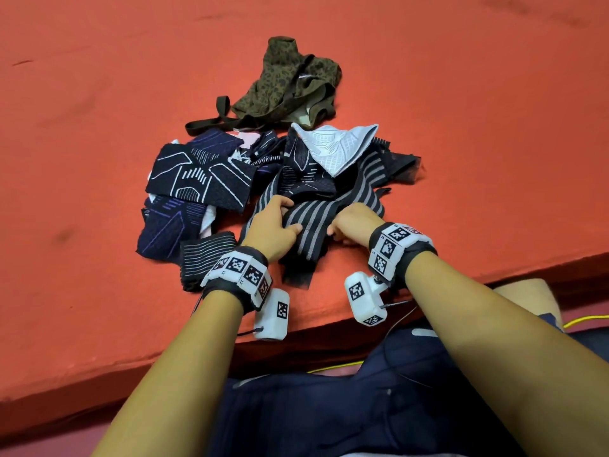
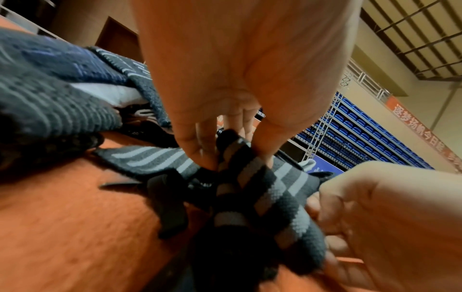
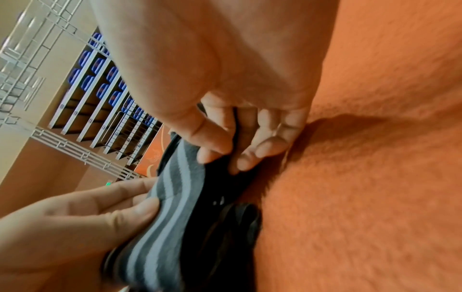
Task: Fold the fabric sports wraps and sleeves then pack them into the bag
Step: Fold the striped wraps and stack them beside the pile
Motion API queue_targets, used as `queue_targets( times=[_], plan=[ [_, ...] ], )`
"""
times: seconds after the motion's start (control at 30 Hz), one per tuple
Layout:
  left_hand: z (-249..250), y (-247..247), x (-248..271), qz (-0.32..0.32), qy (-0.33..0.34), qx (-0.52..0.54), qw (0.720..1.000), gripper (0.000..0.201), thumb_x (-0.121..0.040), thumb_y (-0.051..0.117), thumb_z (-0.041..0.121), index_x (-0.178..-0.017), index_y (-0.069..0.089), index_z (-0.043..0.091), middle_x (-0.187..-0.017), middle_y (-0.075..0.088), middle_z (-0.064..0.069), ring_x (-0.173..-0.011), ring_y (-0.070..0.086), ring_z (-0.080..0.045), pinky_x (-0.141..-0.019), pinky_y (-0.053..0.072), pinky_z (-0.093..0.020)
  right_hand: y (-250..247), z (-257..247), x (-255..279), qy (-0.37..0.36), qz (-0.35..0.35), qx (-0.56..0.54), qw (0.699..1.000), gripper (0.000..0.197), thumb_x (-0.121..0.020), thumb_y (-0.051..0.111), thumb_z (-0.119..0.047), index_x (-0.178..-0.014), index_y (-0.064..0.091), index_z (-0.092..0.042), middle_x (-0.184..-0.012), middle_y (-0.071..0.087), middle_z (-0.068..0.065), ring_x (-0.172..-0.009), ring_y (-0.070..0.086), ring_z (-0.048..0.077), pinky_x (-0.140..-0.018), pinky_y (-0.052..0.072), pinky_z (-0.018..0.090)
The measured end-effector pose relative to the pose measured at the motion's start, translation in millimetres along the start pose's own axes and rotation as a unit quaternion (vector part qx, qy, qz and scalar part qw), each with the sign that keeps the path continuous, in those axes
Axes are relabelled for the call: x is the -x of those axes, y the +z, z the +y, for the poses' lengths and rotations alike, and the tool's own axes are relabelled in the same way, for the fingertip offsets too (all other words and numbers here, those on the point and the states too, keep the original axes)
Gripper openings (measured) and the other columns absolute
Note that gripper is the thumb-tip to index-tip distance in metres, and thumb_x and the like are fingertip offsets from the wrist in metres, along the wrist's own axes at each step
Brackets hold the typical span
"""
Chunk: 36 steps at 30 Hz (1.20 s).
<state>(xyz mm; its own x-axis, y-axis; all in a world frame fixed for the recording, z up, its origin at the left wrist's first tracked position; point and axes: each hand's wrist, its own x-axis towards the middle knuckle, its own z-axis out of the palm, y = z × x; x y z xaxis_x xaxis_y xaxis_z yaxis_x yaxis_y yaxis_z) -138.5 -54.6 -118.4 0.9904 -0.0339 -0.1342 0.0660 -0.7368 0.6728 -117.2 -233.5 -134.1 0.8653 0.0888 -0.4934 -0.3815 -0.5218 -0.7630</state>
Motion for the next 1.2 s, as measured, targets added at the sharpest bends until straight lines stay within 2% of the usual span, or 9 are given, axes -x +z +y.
queue_targets(
  times=[0.13,0.23,0.33,0.47,0.63,0.8,0.97,1.07,1.2],
  plan=[
    [0,-6,1,-0.019,-0.012,0.0,1.0,0.044,-0.085,0.068,0.01,-0.126,0.058,0.021,-0.122,0.066,-0.002,-0.116,0.058,-0.019,-0.103,0.042,-0.026,-11,9,-1,0.016,0.065,-0.113,0.991,0.015,-0.076,0.059,-0.021,-0.082,0.068,-0.01,-0.087,0.076,0.01,-0.082,0.074,0.028,-0.063,0.046,0.027],
    [-1,-11,4,-0.036,-0.004,0.01,0.999,0.044,-0.082,0.063,0.003,-0.117,0.067,0.031,-0.118,0.069,0.003,-0.112,0.061,-0.015,-0.101,0.046,-0.028,-19,9,-4,-0.011,0.124,-0.08,0.989,0.028,-0.071,0.062,-0.038,-0.085,0.07,-0.015,-0.092,0.071,0.003,-0.095,0.065,0.028,-0.087,0.051,0.035],
    [2,-17,5,-0.048,0.0,0.011,0.999,0.05,-0.078,0.055,-0.003,-0.101,0.072,0.038,-0.111,0.07,0.004,-0.097,0.065,-0.012,-0.085,0.052,-0.023,-24,6,-6,-0.015,0.136,-0.07,0.988,0.051,-0.081,0.062,-0.039,-0.124,0.062,-0.011,-0.131,0.061,0.007,-0.122,0.055,0.029,-0.103,0.043,0.037],
    [8,-24,6,-0.086,-0.013,0.0,0.996,0.049,-0.073,0.048,-0.008,-0.082,0.075,0.032,-0.091,0.073,-0.006,-0.066,0.057,-0.015,-0.059,0.046,-0.023,-28,7,-11,0.011,0.163,-0.092,0.982,0.055,-0.096,0.054,-0.038,-0.139,0.044,-0.004,-0.144,0.049,0.013,-0.13,0.048,0.03,-0.099,0.037,0.032],
    [16,-28,10,-0.105,-0.013,-0.03,0.994,0.037,-0.073,0.048,-0.006,-0.071,0.075,0.02,-0.043,0.054,0.015,-0.043,0.045,0.0,-0.045,0.032,-0.011,-28,3,-14,0.014,0.152,-0.222,0.963,0.058,-0.097,0.041,-0.056,-0.134,0.047,-0.011,-0.132,0.058,0.01,-0.12,0.059,0.029,-0.095,0.05,0.041],
    [15,-12,10,-0.099,0.023,-0.06,0.993,0.025,-0.083,0.061,0.011,-0.092,0.076,0.028,-0.072,0.065,0.018,-0.067,0.055,0.0,-0.066,0.039,-0.013,-15,12,-14,-0.027,0.055,-0.079,0.995,0.035,-0.089,0.069,-0.042,-0.102,0.072,-0.009,-0.094,0.069,0.005,-0.089,0.064,0.02,-0.095,0.052,0.039],
    [10,-3,8,-0.065,0.031,-0.082,0.994,0.036,-0.086,0.072,0.024,-0.121,0.064,0.025,-0.113,0.063,0.001,-0.106,0.058,-0.015,-0.092,0.038,-0.02,-14,19,-9,-0.036,0.068,-0.037,0.996,0.017,-0.084,0.072,-0.018,-0.093,0.075,-0.004,-0.091,0.074,0.007,-0.083,0.069,0.022,-0.077,0.053,0.029],
    [4,3,5,-0.03,0.025,-0.118,0.992,0.033,-0.084,0.074,0.036,-0.115,0.066,0.028,-0.115,0.057,0.001,-0.116,0.05,-0.021,-0.104,0.037,-0.032,-19,20,-10,-0.042,0.114,-0.019,0.992,0.024,-0.082,0.071,-0.032,-0.077,0.072,-0.008,-0.08,0.074,0.007,-0.077,0.069,0.023,-0.08,0.055,0.037],
    [4,9,7,0.01,0.038,-0.12,0.992,0.021,-0.077,0.081,0.037,-0.094,0.07,0.031,-0.104,0.045,0.004,-0.108,0.034,-0.019,-0.1,0.034,-0.034,-22,17,-4,-0.088,0.047,-0.106,0.989,0.027,-0.085,0.075,-0.023,-0.069,0.065,-0.005,-0.063,0.063,0.002,-0.061,0.056,0.014,-0.067,0.048,0.032]
  ],
)
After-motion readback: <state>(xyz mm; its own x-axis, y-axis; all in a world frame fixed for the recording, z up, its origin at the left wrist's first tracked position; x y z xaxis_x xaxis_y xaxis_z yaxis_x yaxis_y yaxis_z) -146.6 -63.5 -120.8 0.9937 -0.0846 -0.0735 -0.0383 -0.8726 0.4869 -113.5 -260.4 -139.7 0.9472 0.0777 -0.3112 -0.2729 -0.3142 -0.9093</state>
